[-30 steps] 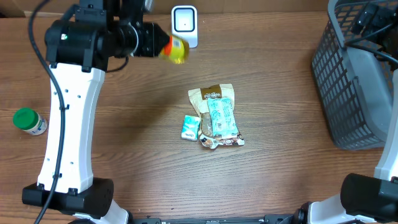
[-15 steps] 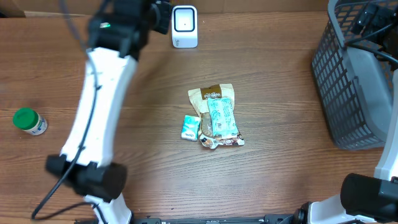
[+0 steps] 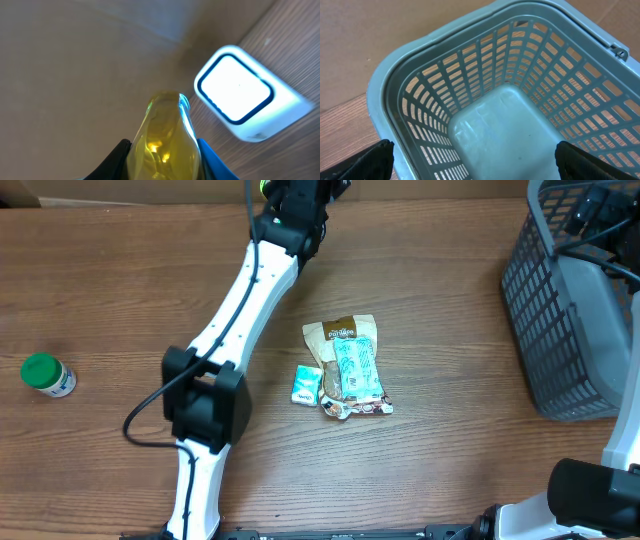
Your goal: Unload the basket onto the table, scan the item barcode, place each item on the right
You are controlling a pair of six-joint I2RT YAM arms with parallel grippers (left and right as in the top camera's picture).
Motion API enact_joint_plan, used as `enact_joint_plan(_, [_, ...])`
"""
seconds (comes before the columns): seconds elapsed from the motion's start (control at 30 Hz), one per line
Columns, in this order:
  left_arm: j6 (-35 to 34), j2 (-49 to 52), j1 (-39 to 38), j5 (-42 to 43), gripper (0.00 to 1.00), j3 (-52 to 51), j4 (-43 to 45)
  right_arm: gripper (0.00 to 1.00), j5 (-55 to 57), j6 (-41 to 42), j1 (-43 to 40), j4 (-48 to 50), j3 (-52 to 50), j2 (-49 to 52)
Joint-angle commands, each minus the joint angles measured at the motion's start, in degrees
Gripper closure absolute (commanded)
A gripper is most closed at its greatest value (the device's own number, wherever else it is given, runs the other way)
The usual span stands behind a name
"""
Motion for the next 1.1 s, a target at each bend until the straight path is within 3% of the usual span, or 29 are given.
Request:
enact_joint_plan(0.0, [9.64, 3.04, 0.04, -5.75, 0.96, 0.98, 3.1, 0.0, 0.57, 0.22, -0.02, 0.22, 1.03, -0.55])
enact_joint_plan(0.23, [15.1, 7.65, -0.13, -9.31, 0.96, 0.96, 12.17, 0.0, 0.57, 0.22, -0.02, 0.24, 1.03, -0.55])
enact_joint_plan(0.37, [16.31, 8.68, -0.17, -9.33, 0.97, 0.9, 12.41, 0.0, 0.57, 0.22, -0.02, 0.22, 1.03, -0.55])
enact_joint_plan(0.83, [8.44, 10.84, -0.98, -15.15, 0.96, 0.87, 19.26, 0.0, 0.55, 0.22, -0.02, 0.24, 1.03, -0.55])
enact_joint_plan(1.07, [8.24, 11.17, -2.34, -15.13, 0.96, 0.87, 19.15, 0.0, 0.57, 0.22, -0.02, 0.22, 1.03, -0.55])
